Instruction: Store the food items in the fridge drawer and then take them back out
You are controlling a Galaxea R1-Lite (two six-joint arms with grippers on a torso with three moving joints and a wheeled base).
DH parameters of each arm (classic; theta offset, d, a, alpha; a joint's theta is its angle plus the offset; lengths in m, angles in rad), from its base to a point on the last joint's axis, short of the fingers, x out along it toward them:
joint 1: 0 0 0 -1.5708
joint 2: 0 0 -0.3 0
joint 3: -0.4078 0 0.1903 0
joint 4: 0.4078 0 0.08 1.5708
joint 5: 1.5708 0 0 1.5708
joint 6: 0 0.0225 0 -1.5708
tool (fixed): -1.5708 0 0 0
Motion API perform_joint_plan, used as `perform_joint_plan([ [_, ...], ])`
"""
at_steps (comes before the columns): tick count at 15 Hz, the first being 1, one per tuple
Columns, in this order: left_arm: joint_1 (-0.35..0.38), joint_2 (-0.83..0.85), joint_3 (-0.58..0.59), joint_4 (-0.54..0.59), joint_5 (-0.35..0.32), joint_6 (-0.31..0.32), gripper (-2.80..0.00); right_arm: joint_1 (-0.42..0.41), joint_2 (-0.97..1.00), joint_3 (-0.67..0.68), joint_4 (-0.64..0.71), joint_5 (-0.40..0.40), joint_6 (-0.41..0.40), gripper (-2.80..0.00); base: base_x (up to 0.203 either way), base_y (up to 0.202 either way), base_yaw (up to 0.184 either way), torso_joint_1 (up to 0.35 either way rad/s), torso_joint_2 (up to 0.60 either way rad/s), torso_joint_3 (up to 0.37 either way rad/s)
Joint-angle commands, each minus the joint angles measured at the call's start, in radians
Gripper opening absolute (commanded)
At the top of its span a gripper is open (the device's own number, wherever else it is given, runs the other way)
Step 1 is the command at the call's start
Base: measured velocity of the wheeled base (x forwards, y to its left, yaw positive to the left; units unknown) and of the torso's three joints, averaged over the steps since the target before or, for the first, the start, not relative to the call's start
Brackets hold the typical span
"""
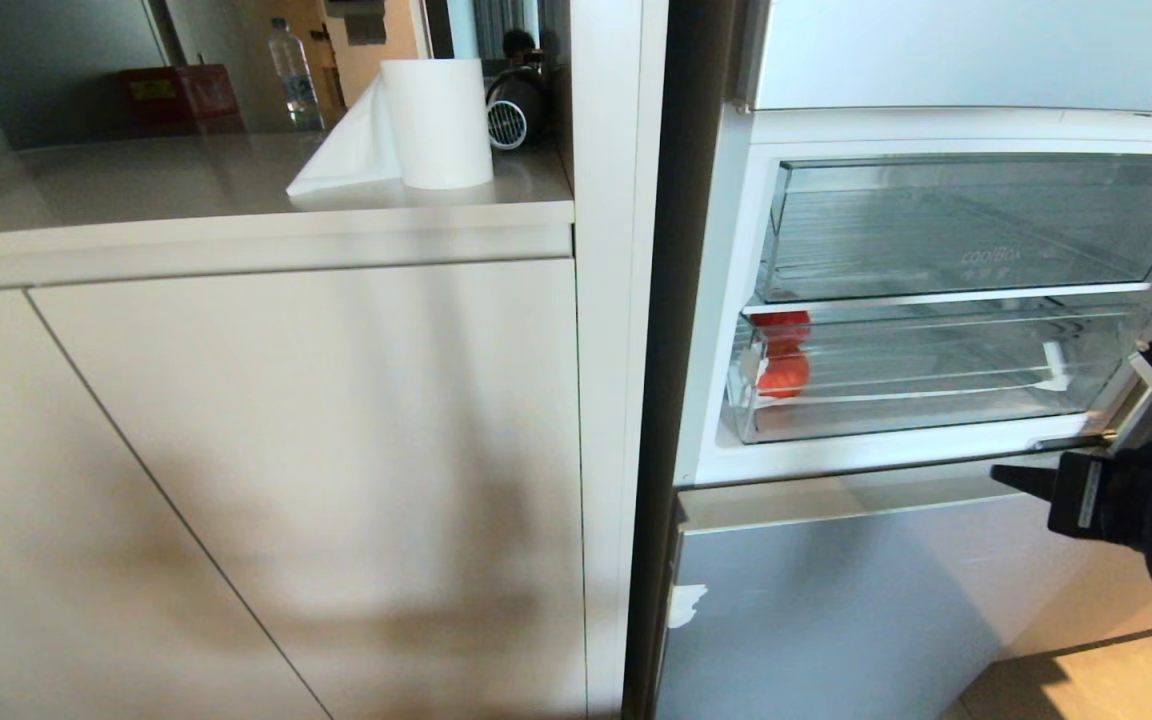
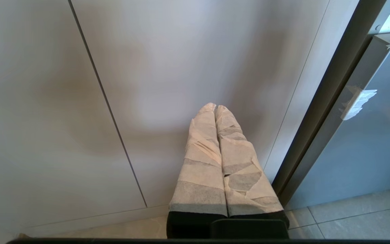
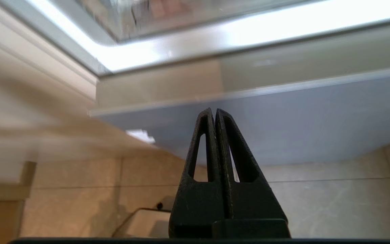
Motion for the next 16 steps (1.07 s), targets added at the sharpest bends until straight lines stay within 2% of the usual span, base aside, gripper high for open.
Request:
perform_joint_plan([
  [1,0.000,0.000,0.000,0.000,0.000,0.000,-2.80,0.000,-0.227,0.128,-0.002,-0.005,-0.027,-2.80,0.000,0.000,0.000,0.000,0.00,0.000],
  [4,0.000,0.000,0.000,0.000,0.000,0.000,-2.80,-0.004,-0.545,0.298,-0.003,-0.022,-0.084,-2.80,0.000,0.000,0.000,0.000,0.00,0.000],
  [9,0.000,0.000,0.000,0.000,0.000,0.000,-2.80,-0.092,-0.943,0.521,-0.002,-0.047,-0.140,-2.80,0.000,0.000,0.000,0.000,0.00,0.000],
  [11,0.000,0.001,0.000,0.000,0.000,0.000,-2.80,-0.102,-1.027,0.605,0.031,-0.044,-0.229,-2.80,0.000,0.000,0.000,0.000,0.00,0.000],
  [13,0.000,0.000,0.000,0.000,0.000,0.000,-2.80,-0.105,-1.026,0.607,0.126,-0.048,-0.265,-2.80,0.000,0.000,0.000,0.000,0.00,0.000],
  [16,0.000,0.000,0.000,-0.001,0.000,0.000,-2.80,-0.005,-1.093,0.606,0.199,-0.104,-0.274,-2.80,0.000,0.000,0.000,0.000,0.00,0.000],
])
